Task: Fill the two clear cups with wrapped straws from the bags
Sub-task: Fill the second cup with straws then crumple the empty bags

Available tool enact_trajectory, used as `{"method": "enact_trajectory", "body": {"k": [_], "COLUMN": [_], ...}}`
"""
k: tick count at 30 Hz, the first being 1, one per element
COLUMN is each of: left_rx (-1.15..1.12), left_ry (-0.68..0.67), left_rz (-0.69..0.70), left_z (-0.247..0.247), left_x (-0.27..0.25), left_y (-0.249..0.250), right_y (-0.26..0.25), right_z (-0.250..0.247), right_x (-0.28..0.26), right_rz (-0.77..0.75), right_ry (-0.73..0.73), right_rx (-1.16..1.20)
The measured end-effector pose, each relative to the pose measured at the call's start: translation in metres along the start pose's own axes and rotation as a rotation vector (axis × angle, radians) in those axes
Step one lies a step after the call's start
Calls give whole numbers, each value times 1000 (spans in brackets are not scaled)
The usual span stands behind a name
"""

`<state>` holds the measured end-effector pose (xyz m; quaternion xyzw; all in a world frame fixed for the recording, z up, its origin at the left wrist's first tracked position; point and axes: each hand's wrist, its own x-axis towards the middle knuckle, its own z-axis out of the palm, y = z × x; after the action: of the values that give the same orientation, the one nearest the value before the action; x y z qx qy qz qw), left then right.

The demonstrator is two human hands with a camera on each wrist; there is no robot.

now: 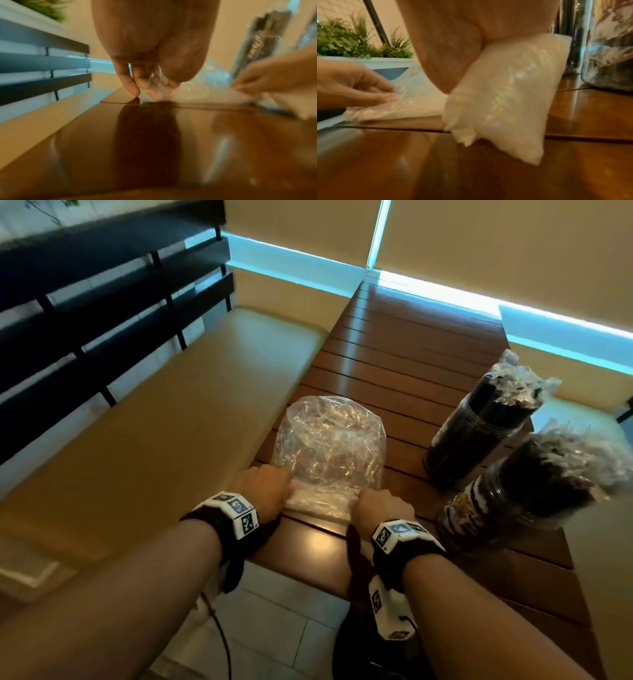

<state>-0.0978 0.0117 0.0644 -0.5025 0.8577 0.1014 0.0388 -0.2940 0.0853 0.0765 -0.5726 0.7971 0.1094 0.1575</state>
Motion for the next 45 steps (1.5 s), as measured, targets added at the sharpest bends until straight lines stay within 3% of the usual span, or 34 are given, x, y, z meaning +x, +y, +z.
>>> {"method": "enact_trajectory", "body": {"k": [1,3,5,6,8,10,13,17,20,24,30,34,36,39,40,42,45], "left_rx": [44,198,366,392,295,193,130,18,-80,-194,-249,-88,36,252,280,261,126], "left_ry": [79,200,219,174,40,-11,-23,-15,3,-12,51,7,108,278,278,154,-30], "left_rz": [47,312,592,648,593,535,512,392,308,178,133,66,102,453,574,654,548], "left_z": [2,7,7,7,6,10,15,11,0,-6,2,12,13,6,3,-1,3], "left_x": [-3,-4,-6,-7,-15,-21,-23,-17,-10,0,6,10,8,2,0,-4,-6], "left_y": [3,4,-3,-8,-16,-19,-13,-8,-8,-7,-12,-14,-10,-12,-14,-22,-25], "right_y": [-3,-5,-4,-2,-2,-5,-10,-10,-7,-2,-4,-11,-15,-17,-16,-16,-17], "right_z": [2,5,7,7,4,2,2,-11,-12,-15,-15,-11,-9,-9,-8,-7,-2], "right_x": [1,2,1,1,-2,-6,-15,-22,-24,-20,-2,8,13,20,22,21,16], "right_rz": [6,23,43,52,34,-71,-350,-443,-404,-196,-96,-18,-21,-8,0,11,-59], "right_ry": [18,42,73,89,138,176,181,107,98,92,27,44,55,88,99,107,180], "right_rx": [-4,9,26,23,15,-18,-159,-202,-218,-7,30,32,25,-4,0,2,-34]}}
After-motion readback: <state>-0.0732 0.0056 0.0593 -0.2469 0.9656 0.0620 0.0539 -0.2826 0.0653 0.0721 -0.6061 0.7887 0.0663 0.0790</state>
